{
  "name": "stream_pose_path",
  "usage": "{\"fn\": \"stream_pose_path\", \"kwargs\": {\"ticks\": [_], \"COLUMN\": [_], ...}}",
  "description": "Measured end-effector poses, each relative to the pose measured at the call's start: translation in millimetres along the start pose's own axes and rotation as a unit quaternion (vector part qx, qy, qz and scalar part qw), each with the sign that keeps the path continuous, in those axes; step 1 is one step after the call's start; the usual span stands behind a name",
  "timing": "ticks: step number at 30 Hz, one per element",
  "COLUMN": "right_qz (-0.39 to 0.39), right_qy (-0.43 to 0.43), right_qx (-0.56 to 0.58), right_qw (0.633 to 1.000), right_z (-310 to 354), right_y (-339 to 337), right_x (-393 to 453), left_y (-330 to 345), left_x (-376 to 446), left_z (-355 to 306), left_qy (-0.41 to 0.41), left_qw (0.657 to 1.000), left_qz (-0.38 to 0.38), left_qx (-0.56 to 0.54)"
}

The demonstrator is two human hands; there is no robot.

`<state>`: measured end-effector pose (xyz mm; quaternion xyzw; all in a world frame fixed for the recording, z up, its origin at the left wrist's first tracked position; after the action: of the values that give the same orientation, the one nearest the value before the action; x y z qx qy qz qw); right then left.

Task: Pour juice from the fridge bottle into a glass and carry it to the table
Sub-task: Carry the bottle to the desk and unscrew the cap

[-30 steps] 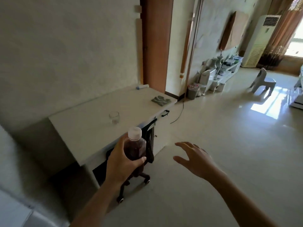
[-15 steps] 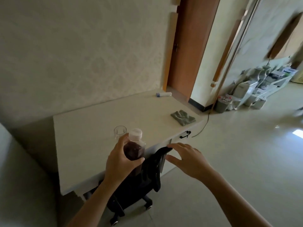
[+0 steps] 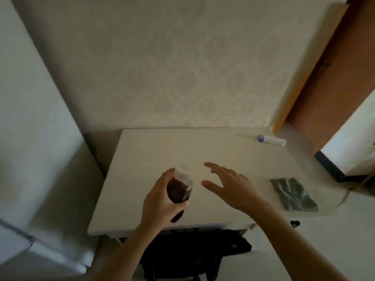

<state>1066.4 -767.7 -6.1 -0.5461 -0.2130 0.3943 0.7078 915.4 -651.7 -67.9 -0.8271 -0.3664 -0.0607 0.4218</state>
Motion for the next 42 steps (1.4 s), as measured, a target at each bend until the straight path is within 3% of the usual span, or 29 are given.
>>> {"fn": "stream_pose_path", "kwargs": {"ticks": [7,12,16,30,42], "right_qz": [0.02,-0.017,0.009,0.028,0.06], "right_qy": [-0.153,-0.14,-0.116,-0.274,-0.4], "right_qx": [0.013,-0.016,0.015,-0.042,-0.123], "right_qw": [0.988,0.99,0.993,0.961,0.906], "right_z": [62,94,111,129,127], "right_y": [8,17,23,19,7], "right_x": [66,101,125,152,158], "left_y": [-10,-10,-13,-18,-20], "left_x": [14,30,47,95,103], "left_z": [24,38,59,111,110], "left_qy": [-0.062,-0.087,-0.091,-0.016,-0.02], "left_qw": [0.994,0.993,0.996,0.974,0.978], "left_qz": [-0.032,-0.017,0.013,0.151,0.126], "left_qx": [0.085,0.074,-0.007,-0.17,-0.163]}}
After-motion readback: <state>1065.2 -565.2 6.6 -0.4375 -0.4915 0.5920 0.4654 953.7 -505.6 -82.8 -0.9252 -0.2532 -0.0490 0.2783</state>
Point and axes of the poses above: each hand's wrist, its own x-axis towards the middle knuckle, its own y-axis out of the palm, z = x × y, the point moved 5 cm from there along x, towards the middle knuckle, and after that the axes turned 12 degrees about y, right-handed, at the moved point
